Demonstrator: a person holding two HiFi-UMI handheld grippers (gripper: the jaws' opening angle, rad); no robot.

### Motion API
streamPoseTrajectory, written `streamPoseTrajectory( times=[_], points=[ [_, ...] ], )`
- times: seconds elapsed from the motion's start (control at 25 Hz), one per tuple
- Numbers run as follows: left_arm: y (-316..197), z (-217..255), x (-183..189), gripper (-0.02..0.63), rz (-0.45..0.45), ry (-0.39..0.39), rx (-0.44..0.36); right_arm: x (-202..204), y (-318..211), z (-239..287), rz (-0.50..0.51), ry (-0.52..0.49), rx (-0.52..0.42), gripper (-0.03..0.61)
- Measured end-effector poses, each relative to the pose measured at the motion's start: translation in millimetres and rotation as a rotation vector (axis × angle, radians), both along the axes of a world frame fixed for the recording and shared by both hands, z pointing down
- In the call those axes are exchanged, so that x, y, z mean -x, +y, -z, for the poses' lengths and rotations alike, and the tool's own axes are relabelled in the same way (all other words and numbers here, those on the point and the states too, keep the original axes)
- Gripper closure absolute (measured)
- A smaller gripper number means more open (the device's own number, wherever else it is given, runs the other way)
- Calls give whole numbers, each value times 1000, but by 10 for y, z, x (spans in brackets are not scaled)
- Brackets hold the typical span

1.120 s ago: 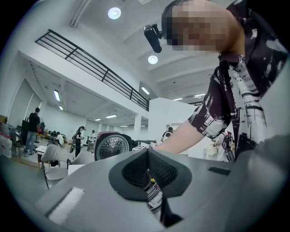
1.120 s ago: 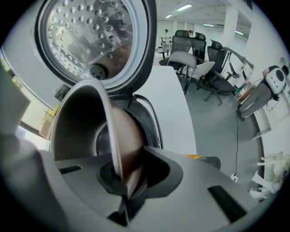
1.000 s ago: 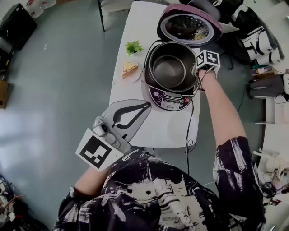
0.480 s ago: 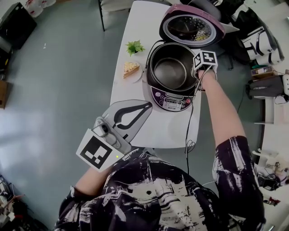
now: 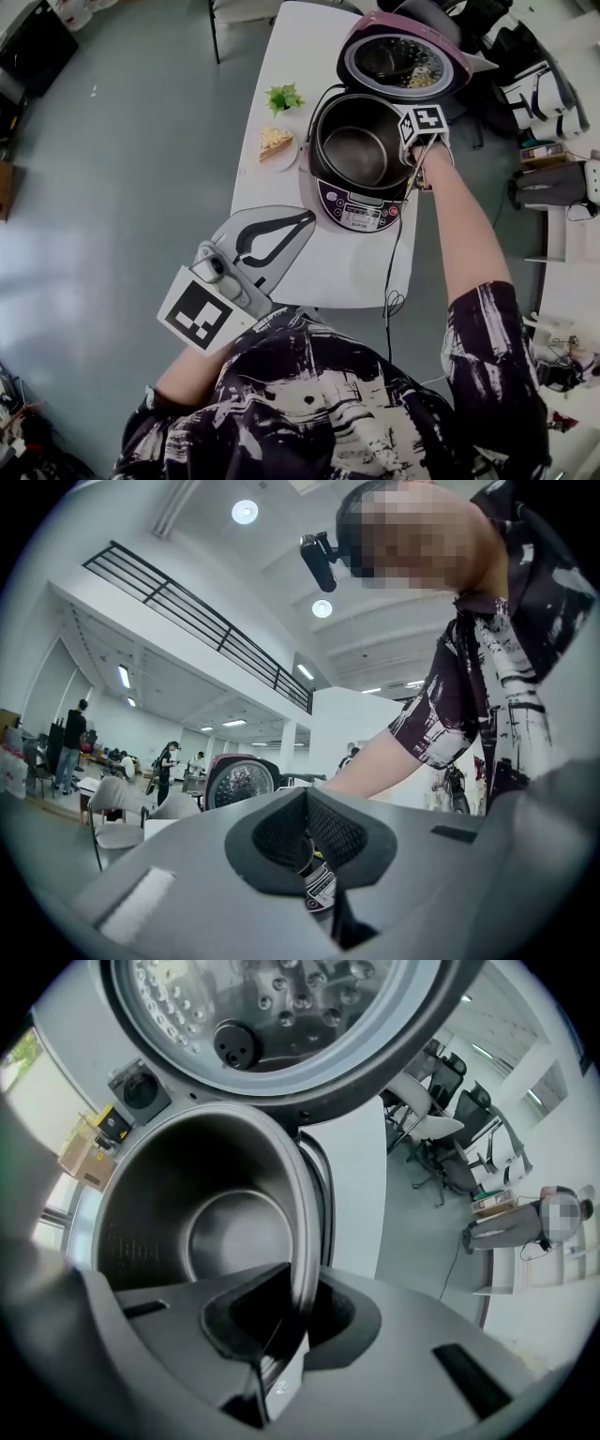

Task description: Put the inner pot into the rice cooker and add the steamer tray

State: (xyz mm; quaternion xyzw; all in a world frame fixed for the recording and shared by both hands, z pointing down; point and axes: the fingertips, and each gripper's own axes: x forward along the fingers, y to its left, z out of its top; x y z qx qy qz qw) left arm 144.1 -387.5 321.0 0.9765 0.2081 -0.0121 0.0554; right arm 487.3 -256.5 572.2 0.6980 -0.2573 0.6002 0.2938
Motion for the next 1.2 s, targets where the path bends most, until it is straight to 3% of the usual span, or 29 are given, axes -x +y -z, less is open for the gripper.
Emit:
streamPoseTrajectory(
  times=[0.44, 0.76, 1.0, 1.2],
  points=[
    [-44, 39, 54, 609, -5, 7, 6, 105, 11, 94, 73, -11, 51, 534],
    [-48, 58, 93, 609, -13, 9, 11, 128, 41, 171, -88, -74, -125, 531],
    [-19, 88, 98, 609, -22, 15, 15, 158, 80, 214, -180, -103, -209, 529],
    [60, 116, 87, 609, -39, 20, 12, 149, 173, 293, -193, -83, -231, 545]
  ],
)
